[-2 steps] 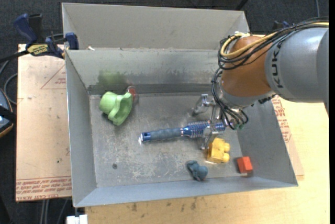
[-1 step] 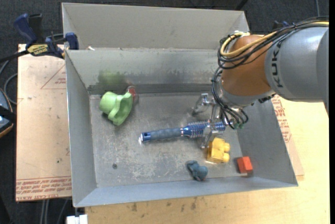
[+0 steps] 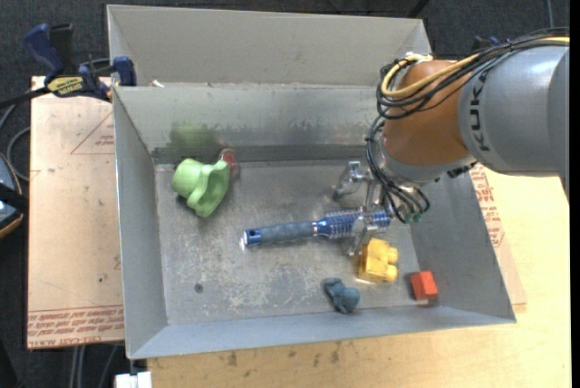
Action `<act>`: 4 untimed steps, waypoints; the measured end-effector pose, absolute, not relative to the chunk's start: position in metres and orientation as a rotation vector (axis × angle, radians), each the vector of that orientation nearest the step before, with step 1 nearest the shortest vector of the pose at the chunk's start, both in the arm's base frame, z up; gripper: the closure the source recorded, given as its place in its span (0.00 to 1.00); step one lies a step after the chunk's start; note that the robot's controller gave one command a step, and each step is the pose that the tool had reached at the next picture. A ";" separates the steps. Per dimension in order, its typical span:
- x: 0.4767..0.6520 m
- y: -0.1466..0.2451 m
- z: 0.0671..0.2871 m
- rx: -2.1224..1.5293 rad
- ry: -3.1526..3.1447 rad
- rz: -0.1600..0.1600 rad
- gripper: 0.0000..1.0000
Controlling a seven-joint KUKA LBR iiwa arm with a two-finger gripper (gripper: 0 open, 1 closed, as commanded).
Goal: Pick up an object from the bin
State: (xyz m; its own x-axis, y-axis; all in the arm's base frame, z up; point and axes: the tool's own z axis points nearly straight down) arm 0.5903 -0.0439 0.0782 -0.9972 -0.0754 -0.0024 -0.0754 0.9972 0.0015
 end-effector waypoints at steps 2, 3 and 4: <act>0.593 -0.044 0.082 -0.115 3.132 0.002 1.00; 0.593 -0.043 0.083 -0.114 3.136 0.002 1.00; 0.595 -0.043 0.132 -0.114 3.133 0.000 1.00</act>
Offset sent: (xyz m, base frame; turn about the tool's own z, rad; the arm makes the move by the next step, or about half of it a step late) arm 0.0000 0.0000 0.0000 0.0000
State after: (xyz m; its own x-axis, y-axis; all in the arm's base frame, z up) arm 0.5947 -0.0433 0.1321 -0.9973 -0.0726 -0.0064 -0.0726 0.9974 -0.0002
